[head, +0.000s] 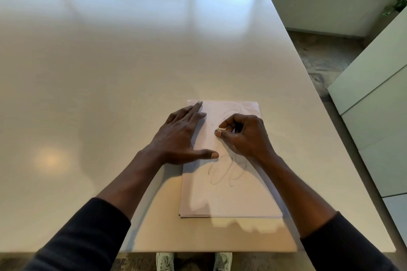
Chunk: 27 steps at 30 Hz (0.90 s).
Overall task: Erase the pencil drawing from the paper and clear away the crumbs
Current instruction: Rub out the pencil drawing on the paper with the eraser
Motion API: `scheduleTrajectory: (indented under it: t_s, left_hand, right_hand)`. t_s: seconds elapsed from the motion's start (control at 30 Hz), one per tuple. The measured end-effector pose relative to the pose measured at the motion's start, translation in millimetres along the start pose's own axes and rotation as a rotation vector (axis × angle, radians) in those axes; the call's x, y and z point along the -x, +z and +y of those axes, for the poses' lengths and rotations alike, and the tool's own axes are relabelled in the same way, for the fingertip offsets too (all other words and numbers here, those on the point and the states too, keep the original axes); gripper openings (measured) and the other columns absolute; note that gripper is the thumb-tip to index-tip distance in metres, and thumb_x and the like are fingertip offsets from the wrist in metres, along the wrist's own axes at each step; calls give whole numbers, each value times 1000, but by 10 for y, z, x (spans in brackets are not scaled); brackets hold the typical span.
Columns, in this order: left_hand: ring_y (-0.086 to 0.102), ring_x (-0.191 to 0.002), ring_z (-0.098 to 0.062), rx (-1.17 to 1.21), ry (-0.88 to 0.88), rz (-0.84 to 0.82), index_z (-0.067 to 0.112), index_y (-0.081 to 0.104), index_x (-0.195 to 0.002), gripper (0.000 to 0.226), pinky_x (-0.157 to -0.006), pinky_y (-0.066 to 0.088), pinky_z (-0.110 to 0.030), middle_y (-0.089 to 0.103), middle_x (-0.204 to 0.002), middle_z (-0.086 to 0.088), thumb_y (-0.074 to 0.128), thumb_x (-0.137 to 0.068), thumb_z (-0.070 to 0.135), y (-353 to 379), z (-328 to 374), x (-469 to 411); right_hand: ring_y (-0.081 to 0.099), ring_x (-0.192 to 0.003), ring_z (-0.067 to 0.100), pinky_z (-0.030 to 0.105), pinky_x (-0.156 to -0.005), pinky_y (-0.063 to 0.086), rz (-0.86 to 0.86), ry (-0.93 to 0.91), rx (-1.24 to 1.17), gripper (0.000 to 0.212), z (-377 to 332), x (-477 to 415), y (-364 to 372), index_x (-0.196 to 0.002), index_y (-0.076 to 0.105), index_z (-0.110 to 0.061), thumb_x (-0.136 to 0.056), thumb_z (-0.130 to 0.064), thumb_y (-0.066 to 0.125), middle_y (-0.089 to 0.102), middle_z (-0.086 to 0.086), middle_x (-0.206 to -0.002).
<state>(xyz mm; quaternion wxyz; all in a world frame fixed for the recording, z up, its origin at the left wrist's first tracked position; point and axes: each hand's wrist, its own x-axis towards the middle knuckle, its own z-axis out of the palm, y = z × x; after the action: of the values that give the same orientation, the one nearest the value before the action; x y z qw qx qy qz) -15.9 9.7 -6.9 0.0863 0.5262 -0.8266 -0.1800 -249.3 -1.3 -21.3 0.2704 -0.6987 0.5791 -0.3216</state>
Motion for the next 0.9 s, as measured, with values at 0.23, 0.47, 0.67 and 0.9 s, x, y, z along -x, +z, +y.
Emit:
scheduleTrajectory:
  t_s: [0.23,0.47,0.67,0.9]
  left_hand:
    - [-28,-157,0,10,56,-122,24,9,-171,134,-129,-17,-27,-13,-178,10,58,-70,96,-49,-120,-270]
    - [-29,-155,7,17,50,-138,29,2,-171,139,-129,-15,-26,-19,-176,18,51,-65,103,-6,-186,-292]
    - [-30,-156,4,15,43,-155,28,1,-171,132,-129,-17,-27,-20,-176,17,65,-73,91,-16,-184,-296]
    - [-30,-155,4,22,39,-162,28,2,-171,132,-130,-17,-28,-20,-176,16,66,-74,90,-21,-175,-295]
  right_hand:
    - [68,-70,9,35,-66,59,-10,-17,9,17,30,-5,3,-91,81,-27,-81,-35,92,75,-12,-79]
    - [70,-76,7,36,-76,61,183,92,82,18,76,-218,-102,-102,82,-37,-84,-36,86,75,-14,-78]
    - [71,-79,8,42,-75,63,98,3,74,14,59,-197,-20,-99,83,-31,-86,-35,86,76,-14,-87]
    - [70,-81,8,43,-76,62,179,63,89,14,110,-349,-24,-98,84,-32,-85,-36,85,76,-15,-86]
